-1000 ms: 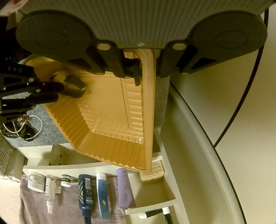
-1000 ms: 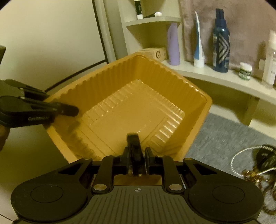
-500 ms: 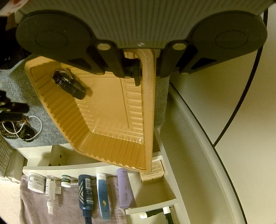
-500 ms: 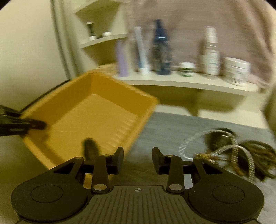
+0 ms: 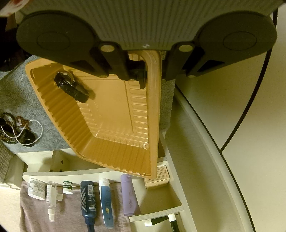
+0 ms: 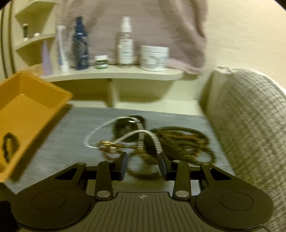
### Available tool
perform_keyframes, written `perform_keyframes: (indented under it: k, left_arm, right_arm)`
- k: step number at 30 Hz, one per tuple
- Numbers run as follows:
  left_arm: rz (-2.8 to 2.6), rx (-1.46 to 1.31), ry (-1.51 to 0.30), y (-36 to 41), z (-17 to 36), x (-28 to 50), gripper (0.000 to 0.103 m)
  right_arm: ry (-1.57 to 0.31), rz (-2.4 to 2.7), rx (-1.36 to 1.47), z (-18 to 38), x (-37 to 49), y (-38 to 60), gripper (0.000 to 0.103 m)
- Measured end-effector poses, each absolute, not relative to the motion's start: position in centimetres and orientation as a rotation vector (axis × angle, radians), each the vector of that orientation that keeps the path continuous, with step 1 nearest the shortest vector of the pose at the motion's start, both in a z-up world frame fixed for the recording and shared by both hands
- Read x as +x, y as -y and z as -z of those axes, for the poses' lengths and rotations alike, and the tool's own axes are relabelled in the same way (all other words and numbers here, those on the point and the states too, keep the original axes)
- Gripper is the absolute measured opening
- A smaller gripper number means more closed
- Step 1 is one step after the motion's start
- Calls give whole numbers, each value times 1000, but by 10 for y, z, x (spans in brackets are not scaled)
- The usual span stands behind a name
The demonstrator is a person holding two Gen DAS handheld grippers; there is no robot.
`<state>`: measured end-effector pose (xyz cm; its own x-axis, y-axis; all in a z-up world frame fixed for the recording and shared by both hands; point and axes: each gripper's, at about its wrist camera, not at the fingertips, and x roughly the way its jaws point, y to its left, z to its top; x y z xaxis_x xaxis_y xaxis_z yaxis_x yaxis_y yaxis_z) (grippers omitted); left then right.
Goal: Organize jewelry
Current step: 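Grasp the white pearl necklace with the right tool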
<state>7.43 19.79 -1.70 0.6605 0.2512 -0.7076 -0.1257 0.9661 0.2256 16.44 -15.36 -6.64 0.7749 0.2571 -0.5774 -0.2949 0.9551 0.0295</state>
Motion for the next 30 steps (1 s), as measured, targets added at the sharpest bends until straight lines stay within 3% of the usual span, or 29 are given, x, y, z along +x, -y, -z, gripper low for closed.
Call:
perform_keyframes:
  k: [12,18,30]
  left_arm:
    - [-224,172,-828,-195,17,75,3]
    - [-226,171,-829,-196,17,76,3]
    - [-225,170,-829,-197,19,75,3]
  right_arm:
    - [-637,-295,-142,76,176,154,34]
    - [-627,-302,-181,76,176,152,2]
    - [-447,-374,-200,6,157,150,2]
